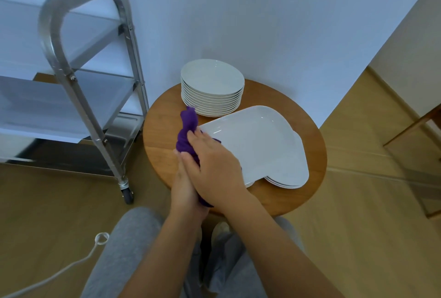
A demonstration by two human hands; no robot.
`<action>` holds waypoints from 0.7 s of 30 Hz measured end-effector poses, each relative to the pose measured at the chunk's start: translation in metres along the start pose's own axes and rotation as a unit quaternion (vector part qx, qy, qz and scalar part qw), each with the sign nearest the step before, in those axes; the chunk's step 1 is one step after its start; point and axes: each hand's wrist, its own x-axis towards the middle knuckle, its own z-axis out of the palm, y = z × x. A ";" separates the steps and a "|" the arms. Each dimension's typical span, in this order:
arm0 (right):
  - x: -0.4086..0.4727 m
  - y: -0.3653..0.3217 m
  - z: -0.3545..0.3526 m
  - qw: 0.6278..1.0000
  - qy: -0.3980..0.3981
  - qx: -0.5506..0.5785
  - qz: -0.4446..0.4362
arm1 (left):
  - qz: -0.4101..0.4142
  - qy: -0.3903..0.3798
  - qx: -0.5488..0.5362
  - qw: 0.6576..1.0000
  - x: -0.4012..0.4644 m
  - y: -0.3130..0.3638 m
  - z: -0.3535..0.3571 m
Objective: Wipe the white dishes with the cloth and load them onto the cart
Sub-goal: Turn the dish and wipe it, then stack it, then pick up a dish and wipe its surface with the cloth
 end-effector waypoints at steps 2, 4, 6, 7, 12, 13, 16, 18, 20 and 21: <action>-0.004 -0.003 -0.003 1.000 -0.005 0.002 -0.009 | 0.019 0.027 0.000 0.999 0.000 -0.003 -0.001; -0.009 -0.003 -0.007 1.000 -0.020 0.006 -0.007 | 0.014 0.058 -0.005 0.998 0.001 -0.002 -0.006; -0.018 0.000 -0.010 0.999 -0.031 0.009 -0.003 | -0.003 0.073 0.026 0.997 0.004 0.002 -0.013; -0.023 0.001 -0.011 0.999 -0.033 0.013 -0.003 | -0.003 0.070 0.056 0.996 0.006 0.002 -0.016; -0.043 0.014 -0.016 0.999 -0.035 0.001 -0.036 | -0.002 0.040 0.103 0.994 -0.003 0.008 -0.010; -0.047 0.019 -0.017 0.999 -0.027 -0.005 -0.036 | 0.000 0.026 0.103 0.994 -0.005 0.011 -0.010; -0.059 0.042 -0.024 0.999 0.021 -0.035 -0.004 | -0.001 0.007 0.129 0.992 -0.006 0.022 -0.008; -0.064 0.059 -0.029 0.997 0.050 -0.051 0.032 | 0.004 0.020 0.154 0.988 -0.005 0.026 -0.009; -0.063 0.068 -0.034 0.994 0.053 -0.056 0.079 | 0.005 0.037 0.186 0.982 -0.007 0.027 -0.008; -0.060 0.069 -0.035 0.991 0.053 -0.053 0.111 | 0.001 0.049 0.195 0.980 -0.009 0.024 -0.008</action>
